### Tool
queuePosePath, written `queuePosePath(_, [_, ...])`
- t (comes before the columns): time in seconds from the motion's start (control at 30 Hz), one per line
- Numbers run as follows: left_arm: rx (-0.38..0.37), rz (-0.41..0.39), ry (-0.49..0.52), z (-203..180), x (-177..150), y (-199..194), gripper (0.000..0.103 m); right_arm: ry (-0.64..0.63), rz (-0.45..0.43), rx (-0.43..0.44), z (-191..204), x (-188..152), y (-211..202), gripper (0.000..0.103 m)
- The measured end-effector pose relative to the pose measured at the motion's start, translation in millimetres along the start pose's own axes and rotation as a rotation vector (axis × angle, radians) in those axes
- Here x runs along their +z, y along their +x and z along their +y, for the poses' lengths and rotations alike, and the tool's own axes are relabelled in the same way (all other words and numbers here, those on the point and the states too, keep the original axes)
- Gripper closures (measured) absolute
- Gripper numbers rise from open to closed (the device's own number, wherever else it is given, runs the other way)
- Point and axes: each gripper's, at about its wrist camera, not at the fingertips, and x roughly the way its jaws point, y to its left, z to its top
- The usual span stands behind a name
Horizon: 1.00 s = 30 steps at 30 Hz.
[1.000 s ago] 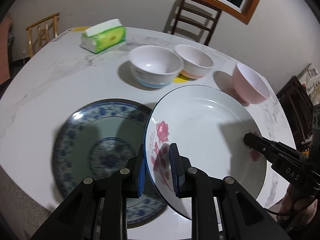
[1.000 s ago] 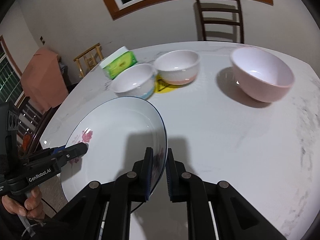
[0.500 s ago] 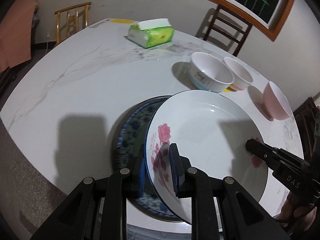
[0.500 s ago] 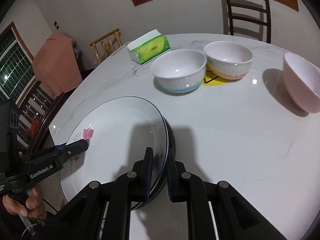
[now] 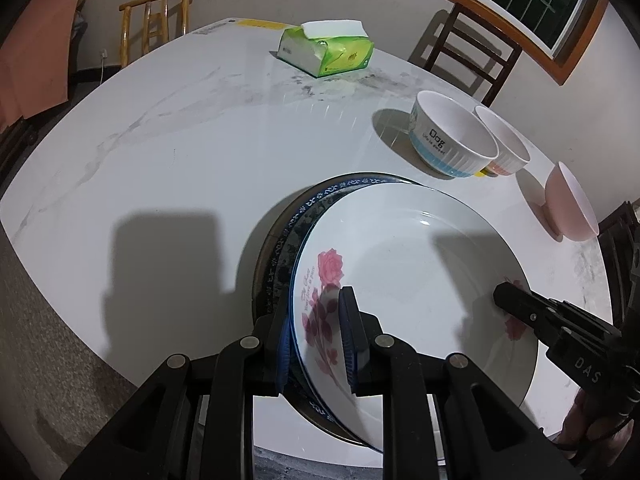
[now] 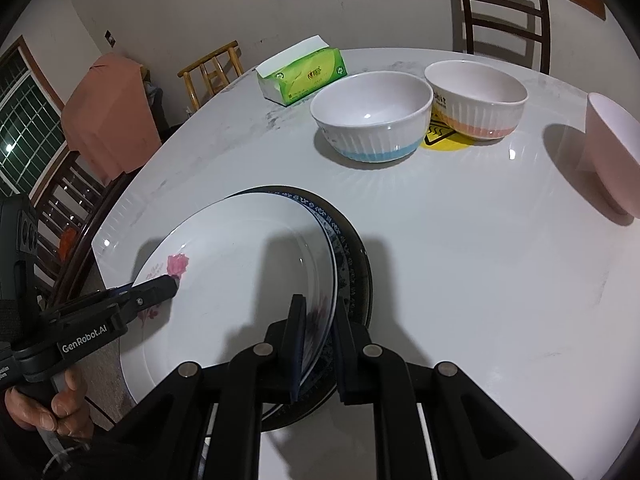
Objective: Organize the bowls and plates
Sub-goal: 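Lift the pink-flower plate with the left gripper onto the blue-and-white plates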
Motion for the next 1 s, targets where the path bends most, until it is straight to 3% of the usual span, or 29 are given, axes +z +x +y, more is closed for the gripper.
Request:
queuePosePath(0.7, [0.005,0.016,-0.006,3,4,9,0.086,0.003,0.010,-0.025,2,4,16,0.088])
queuePosePath(1.0, [0.004,0.020,0.000,-2,4,10,0.076,-0.004,0.014,-0.038,3,5,16,0.087])
